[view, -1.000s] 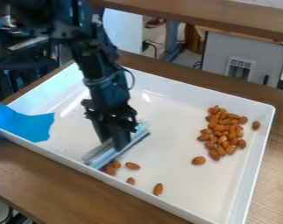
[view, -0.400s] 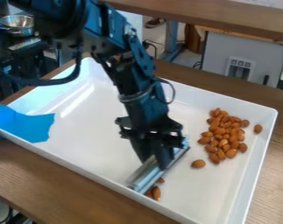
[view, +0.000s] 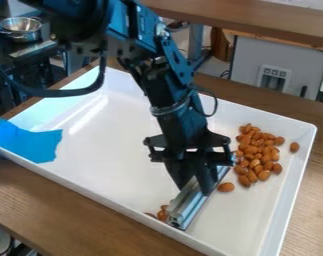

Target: Sweep into pile

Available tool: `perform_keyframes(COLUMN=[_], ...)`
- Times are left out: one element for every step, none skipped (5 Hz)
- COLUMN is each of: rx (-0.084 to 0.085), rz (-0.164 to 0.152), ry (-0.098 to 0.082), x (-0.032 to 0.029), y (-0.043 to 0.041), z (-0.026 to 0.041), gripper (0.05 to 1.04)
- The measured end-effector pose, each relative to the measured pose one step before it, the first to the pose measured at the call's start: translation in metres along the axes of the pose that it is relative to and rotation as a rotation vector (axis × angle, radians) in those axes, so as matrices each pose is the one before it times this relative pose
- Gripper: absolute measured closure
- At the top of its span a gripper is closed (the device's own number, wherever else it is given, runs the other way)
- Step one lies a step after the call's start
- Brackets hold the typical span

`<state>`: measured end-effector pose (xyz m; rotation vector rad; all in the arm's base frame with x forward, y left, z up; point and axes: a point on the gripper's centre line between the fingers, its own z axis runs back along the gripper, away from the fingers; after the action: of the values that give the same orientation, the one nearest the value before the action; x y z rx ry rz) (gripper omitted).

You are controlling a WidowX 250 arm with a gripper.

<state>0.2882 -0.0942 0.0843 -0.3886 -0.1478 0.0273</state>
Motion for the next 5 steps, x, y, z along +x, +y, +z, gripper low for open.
perform_keyframes(rx=[0.028, 0.0042, -0.0301, 0.0075, 0.0589], rz=[0.03, 0.2077, 0.215, 0.1983, 0.1747], ry=[-0.0303, -0.1976, -0.1256, -0.1078, -0.0526], x=[0.0058, 0.00555, -0.00206, -0.00149, -0.00187], y=[0.00342, 0.00697, 0.00482, 0.00663, 0.00524], z=[0.00473, 0.01138, 0.01701, 0.01672, 0.01184], gripper=[0.733, 0.733, 0.733, 0.733, 0.733])
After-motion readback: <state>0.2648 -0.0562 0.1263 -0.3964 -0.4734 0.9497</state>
